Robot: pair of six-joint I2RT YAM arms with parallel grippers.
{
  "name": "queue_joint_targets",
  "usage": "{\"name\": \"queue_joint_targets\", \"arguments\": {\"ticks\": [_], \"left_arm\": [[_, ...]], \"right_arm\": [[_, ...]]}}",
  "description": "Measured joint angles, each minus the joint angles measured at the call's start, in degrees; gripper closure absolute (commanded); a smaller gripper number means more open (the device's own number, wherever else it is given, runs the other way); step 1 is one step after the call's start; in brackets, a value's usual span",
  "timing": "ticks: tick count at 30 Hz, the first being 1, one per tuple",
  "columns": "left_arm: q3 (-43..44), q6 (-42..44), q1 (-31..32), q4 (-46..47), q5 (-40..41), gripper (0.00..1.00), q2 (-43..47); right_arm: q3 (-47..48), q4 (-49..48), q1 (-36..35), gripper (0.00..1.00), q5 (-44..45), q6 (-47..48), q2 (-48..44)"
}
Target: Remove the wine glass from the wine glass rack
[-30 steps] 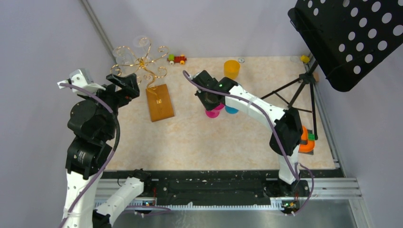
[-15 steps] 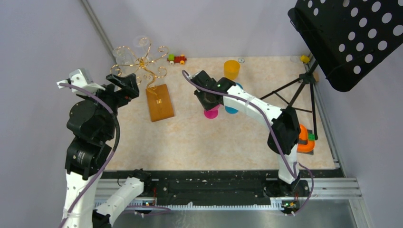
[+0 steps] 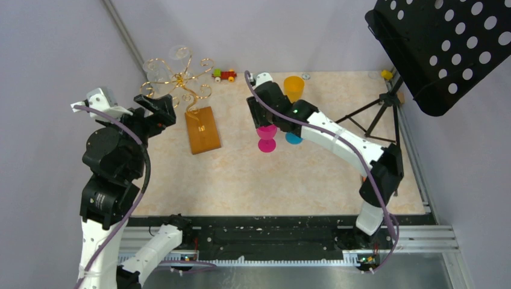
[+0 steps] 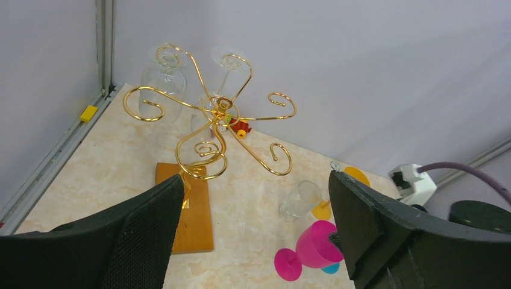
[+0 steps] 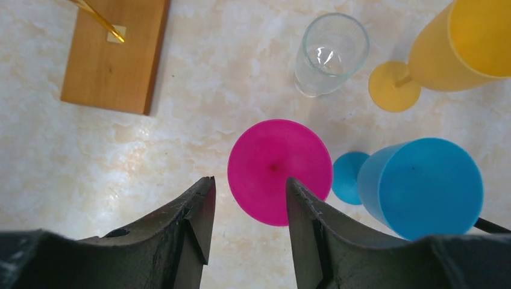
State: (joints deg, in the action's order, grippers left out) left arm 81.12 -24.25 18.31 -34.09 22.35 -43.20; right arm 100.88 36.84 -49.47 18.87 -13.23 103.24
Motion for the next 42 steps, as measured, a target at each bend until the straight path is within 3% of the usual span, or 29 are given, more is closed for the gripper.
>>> {"name": "queue_joint_targets", "arguments": {"ticks": [8, 16, 25, 30, 37, 42], "left_arm": [[0.7, -3.6, 0.0, 0.2, -0.9, 0.07, -2.6], [6.7, -7.3, -2.1, 1.4, -5.7, 0.06, -15.3], [8.0, -19.7, -26.8, 6.8, -30.0, 0.11, -26.3], [8.0, -23.4, -33.5, 8.2, -36.0, 0.23, -29.0], [12.9, -21.1, -44.5, 8.3, -42.9, 0.23, -33.7], [16.8, -18.2, -48.5, 7.1, -48.1, 0.23, -39.4]], "right_arm": [[-11.1, -9.1, 1.1, 0.58, -1.5, -3.8, -12.7], [-17.4, -12.7, 5.3, 0.58, -5.6, -8.1, -21.9], [-22.3, -11.5, 7.1, 0.59, -7.7, -11.2, -27.3], [-25.0, -10.8, 7.6, 0.59, -8.4, -11.7, -30.0], [-26.1, -10.5, 8.1, 0.59, -8.5, -11.9, -32.4], [-28.9, -10.9, 8.2, 0.59, -9.6, -12.0, -33.9]]}}
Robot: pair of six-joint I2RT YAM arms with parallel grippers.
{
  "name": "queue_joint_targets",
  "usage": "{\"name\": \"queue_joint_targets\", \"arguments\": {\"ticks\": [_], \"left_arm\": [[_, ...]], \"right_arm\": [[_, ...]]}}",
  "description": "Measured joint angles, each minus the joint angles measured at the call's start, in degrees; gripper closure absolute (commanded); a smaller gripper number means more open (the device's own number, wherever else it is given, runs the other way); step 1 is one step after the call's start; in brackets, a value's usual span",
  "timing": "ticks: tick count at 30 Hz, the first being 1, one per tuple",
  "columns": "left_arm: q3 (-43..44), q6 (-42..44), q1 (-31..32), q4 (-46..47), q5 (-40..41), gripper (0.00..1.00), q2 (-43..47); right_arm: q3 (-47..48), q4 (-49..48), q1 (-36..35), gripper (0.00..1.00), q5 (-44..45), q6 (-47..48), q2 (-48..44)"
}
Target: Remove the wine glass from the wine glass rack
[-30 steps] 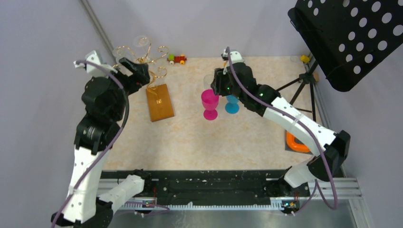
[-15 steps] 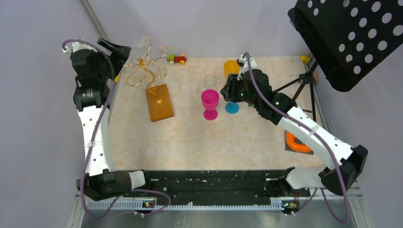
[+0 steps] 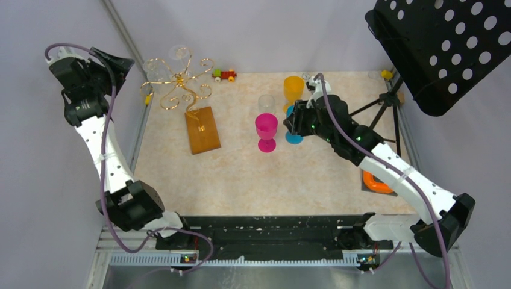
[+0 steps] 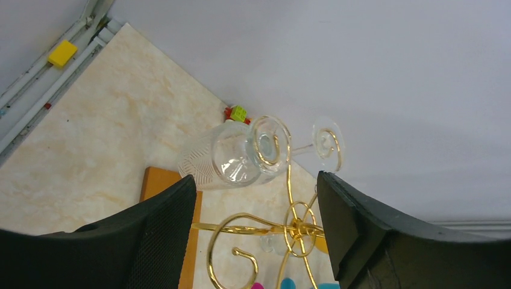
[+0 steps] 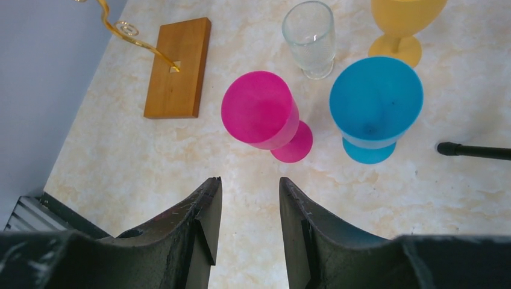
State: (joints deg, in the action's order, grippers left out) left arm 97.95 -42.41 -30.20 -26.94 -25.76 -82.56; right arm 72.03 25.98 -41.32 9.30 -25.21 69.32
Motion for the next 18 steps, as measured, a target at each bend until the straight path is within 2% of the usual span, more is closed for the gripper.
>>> {"name": "queue_joint_targets", "arguments": {"ticks": [8, 18], "left_arm": [[4.3, 1.5, -1.0, -1.2, -9.0, 0.24, -10.2], [4.4, -1.7, -1.0, 1.5, -15.0, 0.3, -14.2]], "right_arm": [[-6.2, -3.1, 0.1, 0.57, -8.0, 0.1, -2.8], [-13.5, -9.2, 0.1, 0.56, -16.7, 0.0, -11.0]]}}
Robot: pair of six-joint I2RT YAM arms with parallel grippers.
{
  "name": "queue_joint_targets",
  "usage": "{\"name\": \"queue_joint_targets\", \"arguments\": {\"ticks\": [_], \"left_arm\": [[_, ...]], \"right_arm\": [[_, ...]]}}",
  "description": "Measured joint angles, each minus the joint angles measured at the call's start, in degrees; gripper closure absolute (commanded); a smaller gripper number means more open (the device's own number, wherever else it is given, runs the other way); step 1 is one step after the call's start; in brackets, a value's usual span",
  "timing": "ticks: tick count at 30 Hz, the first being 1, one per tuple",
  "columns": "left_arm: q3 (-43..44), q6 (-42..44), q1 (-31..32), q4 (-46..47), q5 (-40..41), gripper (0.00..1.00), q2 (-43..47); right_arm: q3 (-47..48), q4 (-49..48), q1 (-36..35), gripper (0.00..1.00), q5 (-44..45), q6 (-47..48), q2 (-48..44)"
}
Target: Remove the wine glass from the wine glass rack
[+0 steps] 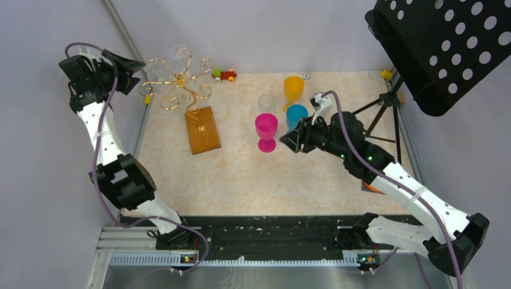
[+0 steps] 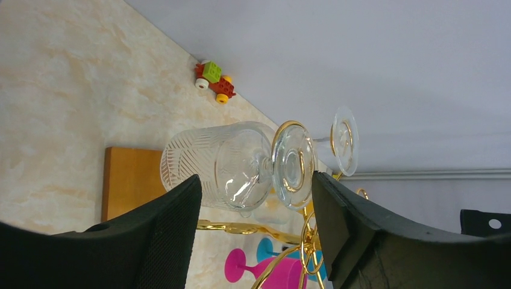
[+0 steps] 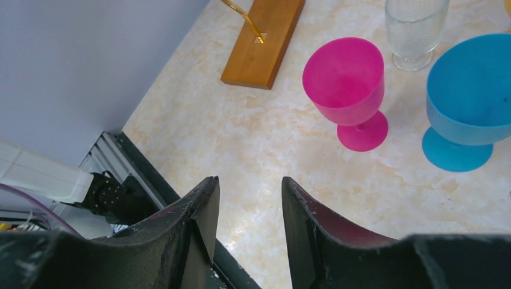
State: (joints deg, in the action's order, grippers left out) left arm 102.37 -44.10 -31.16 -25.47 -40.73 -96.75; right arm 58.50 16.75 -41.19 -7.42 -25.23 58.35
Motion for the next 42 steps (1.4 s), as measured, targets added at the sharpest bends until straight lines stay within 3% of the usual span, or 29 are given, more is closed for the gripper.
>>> {"name": "queue_joint_targets", "arguments": {"ticks": [6, 29, 39, 42], "left_arm": [[-0.5, -3.5, 0.1, 3.5, -2.6, 0.43, -0.8], [-4.1, -16.8, 0.6, 14.1, -8.6, 0.68, -2.4], [-5.7, -18.7, 0.6, 15.7, -9.2, 0.99, -2.4], [-5.7, -19.0, 0.6, 15.9, -9.1, 1.0, -2.4]], "right_arm": [[-1.6, -1.5, 0.0, 0.56, -1.6, -0.5, -0.4], [-2.6, -2.7, 0.0, 0.56, -2.6, -5.0, -0.5], [-2.6, -2.7, 0.0, 0.57, -2.6, -5.9, -0.5], [-2.6, -2.7, 0.0, 0.57, -2.6, -5.9, -0.5]]}}
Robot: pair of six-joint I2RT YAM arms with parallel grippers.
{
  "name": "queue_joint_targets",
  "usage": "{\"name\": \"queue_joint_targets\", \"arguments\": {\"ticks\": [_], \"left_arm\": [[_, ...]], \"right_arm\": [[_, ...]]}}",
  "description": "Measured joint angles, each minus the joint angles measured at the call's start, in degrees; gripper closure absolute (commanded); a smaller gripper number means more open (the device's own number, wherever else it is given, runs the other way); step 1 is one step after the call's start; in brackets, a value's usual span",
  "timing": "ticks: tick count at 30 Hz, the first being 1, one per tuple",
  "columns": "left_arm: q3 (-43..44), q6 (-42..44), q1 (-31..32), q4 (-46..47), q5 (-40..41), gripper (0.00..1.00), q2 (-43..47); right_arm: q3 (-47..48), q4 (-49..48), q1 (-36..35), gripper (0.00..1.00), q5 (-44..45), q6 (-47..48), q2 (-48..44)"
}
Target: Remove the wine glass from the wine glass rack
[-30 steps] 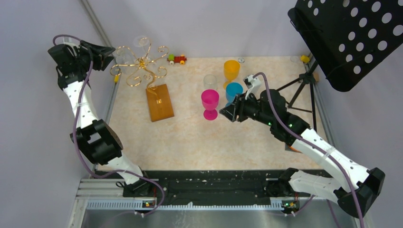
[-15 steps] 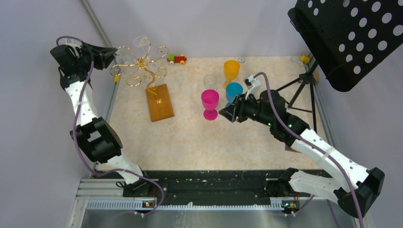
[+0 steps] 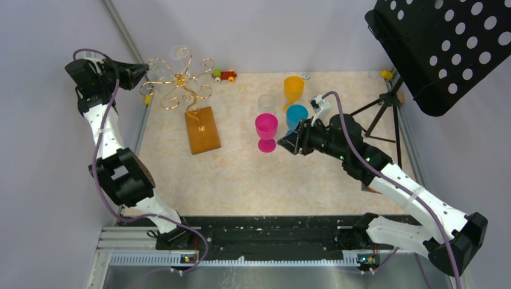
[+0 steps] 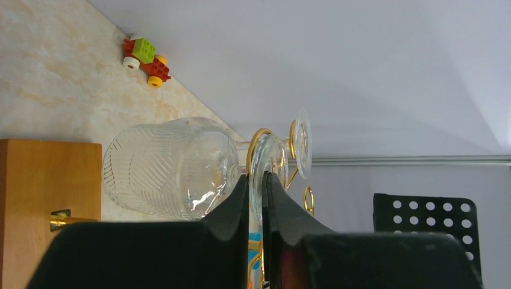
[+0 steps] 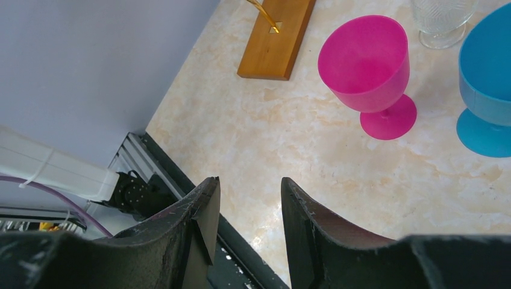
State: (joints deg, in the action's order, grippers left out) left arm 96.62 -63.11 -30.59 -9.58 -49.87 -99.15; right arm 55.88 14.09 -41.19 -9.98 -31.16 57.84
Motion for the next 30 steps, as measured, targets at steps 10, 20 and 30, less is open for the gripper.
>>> {"name": "queue_joint_targets", "arguments": {"ticks": [10, 20, 30], "left_arm": [[-0.1, 1.4, 0.1, -0.6, 1.3, 0.91, 0.5], [0.6, 6.0, 0.3, -3.8, 3.4, 0.67, 2.1], [1.2, 7.8, 0.3, -5.7, 4.7, 0.73, 2.9]], "right_arm": [[0.0, 0.0, 0.0, 0.57, 0.0, 0.0, 0.0], [0.0, 0.0, 0.0, 0.57, 0.0, -0.2, 0.0], [-0.1, 0.0, 0.0, 0.58, 0.0, -0.7, 0.0]]}}
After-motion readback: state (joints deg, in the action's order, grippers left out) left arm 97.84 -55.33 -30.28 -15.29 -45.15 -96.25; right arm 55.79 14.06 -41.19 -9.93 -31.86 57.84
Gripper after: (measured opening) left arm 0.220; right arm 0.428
